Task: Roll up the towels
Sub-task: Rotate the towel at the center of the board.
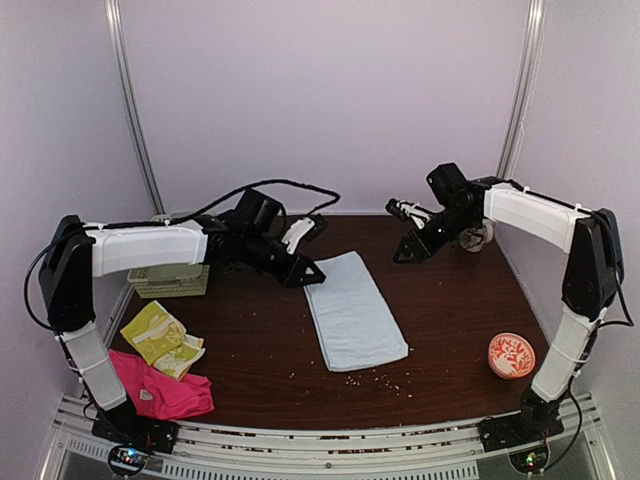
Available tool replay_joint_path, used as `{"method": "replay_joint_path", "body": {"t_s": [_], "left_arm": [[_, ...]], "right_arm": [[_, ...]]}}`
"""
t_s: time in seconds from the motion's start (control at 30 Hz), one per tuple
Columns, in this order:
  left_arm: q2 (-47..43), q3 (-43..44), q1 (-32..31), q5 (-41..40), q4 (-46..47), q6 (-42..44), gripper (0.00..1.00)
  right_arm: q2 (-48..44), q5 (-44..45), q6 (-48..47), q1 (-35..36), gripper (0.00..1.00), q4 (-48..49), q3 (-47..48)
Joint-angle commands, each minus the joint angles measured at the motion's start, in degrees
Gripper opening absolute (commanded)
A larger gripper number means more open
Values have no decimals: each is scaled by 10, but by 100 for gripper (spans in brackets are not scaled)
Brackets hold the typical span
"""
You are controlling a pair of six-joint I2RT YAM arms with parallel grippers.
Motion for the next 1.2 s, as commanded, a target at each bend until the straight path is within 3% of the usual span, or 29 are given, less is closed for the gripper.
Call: {"method": "replay_joint_path", "body": {"t_s": [0.0,0.03,0.07,0.1,0.17,0.2,0.3,0.33,0.37,0.63,0.8,0.97,1.17], "left_arm": [[20,-62,-49,78,64,67,10],[27,-66,-62,73,69,72,8],[34,-68,-70,69,75,73,7],[42,-71,-77,70,85,73,6],[56,-78,-88,73,105,70,4],[63,-80,-94,77,115,70,3],[85,-81,-102,102,133,71,1],[93,-79,-101,110,133,75,0],[104,-75,-101,111,125,81,0],[175,-33,-93,148,12,160,0],[201,-14,-92,80,-50,202,0],[205,-3,-89,-12,-43,192,0],[187,-18,-85,-34,-1,164,0]], "right_arm": [[82,-91,113,-47,100,33,98],[157,-164,73,-39,100,-55,170],[202,-173,31,-24,99,-127,243],[225,-165,3,-7,94,-152,294],[235,-162,0,17,85,-105,288],[239,-167,21,25,75,-66,271],[294,-204,61,35,30,-24,297],[320,-212,61,40,18,-35,328],[346,-220,58,44,15,-47,350],[428,-156,131,41,5,-5,367],[422,-76,167,14,6,27,351],[421,-41,173,6,6,26,354],[422,-63,160,6,20,23,352]]}}
